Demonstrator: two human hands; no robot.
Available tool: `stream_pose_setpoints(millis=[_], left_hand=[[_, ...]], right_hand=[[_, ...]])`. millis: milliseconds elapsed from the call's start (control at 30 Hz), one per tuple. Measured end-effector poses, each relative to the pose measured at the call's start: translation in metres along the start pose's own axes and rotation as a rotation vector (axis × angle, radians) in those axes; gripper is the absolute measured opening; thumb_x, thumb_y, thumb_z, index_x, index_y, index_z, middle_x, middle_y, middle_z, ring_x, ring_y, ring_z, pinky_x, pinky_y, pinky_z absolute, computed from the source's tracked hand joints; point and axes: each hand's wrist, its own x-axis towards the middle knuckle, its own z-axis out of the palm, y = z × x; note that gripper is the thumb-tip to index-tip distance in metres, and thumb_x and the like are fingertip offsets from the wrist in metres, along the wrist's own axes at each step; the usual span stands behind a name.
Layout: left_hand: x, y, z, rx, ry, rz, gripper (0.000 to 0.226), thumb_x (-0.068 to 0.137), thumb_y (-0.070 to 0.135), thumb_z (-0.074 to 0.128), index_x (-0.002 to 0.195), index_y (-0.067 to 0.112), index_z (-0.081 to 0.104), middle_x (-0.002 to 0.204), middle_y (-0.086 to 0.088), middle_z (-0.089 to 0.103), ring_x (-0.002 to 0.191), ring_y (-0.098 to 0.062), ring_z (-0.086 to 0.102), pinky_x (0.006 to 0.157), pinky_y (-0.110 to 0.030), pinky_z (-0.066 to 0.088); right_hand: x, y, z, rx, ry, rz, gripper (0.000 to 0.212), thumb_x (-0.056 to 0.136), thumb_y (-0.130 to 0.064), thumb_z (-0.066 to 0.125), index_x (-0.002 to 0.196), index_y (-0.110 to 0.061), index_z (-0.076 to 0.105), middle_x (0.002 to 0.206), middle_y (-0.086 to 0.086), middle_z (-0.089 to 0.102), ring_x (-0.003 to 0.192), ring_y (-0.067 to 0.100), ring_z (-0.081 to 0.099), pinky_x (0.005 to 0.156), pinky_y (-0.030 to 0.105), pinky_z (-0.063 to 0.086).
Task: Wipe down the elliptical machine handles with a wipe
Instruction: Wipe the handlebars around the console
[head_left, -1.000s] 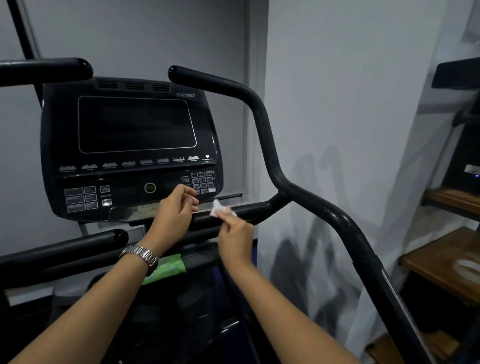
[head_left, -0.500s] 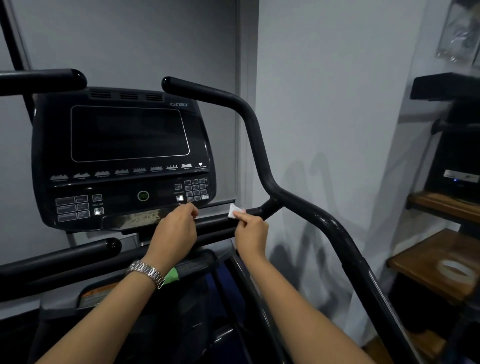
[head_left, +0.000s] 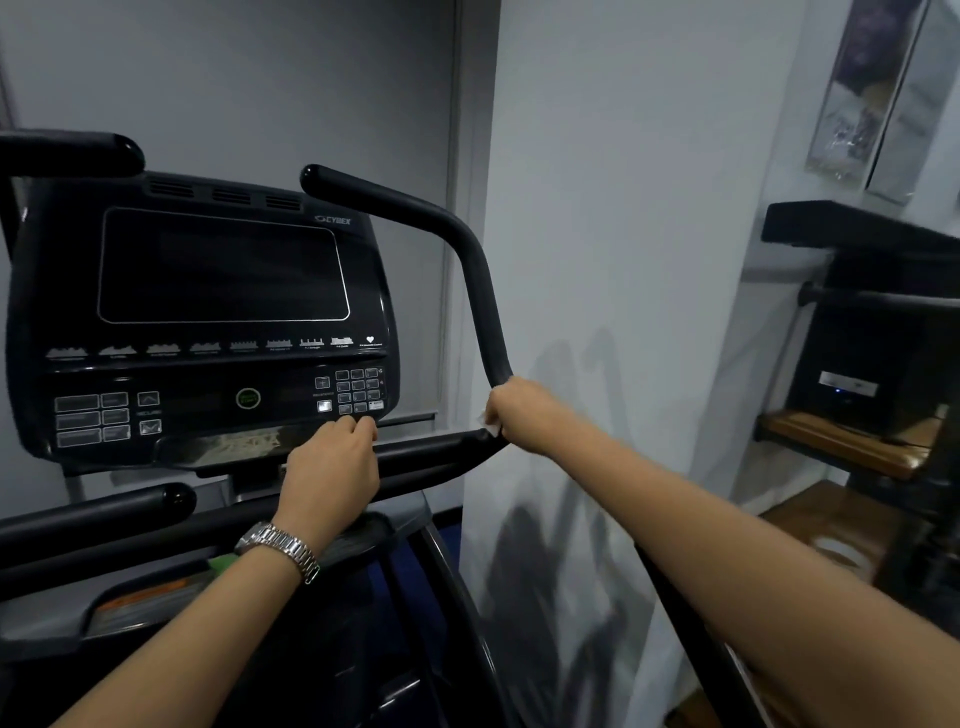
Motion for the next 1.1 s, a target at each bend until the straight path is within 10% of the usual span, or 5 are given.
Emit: stream_pose_setpoints(millis=[200, 1100], left_hand=[[-0.001, 0.002, 0.005, 0.093, 0.011, -0.002, 0.012, 0.072, 0.006, 0.067, 0.068, 0.011, 0.057, 0.063, 0.000, 0.049, 0.053, -0.018, 0.049, 0.039, -0.018, 0.013], [0.003, 0.010, 0.003, 0.130, -0.017, -0.005, 0.014, 0.081, 0.010, 0.059, 0.068, 0.007, 0.059, 0.069, -0.006, 0.054, 0.064, -0.025, 0.054, 0.043, -0.028, 0.036]], right_hand=[[0.003, 0.012, -0.020, -0.162, -0.172, -0.049, 0.023, 0.077, -0.001, 0.060, 0.093, -0.009, 0.074, 0.085, 0.010, 0.059, 0.073, 0.030, 0.057, 0.060, 0.029, 0.039], [-0.003, 0.049, -0.030, 0.191, -0.035, -0.018, 0.029, 0.067, -0.003, 0.054, 0.072, -0.018, 0.078, 0.079, 0.002, 0.073, 0.080, 0.018, 0.064, 0.072, 0.034, 0.055]])
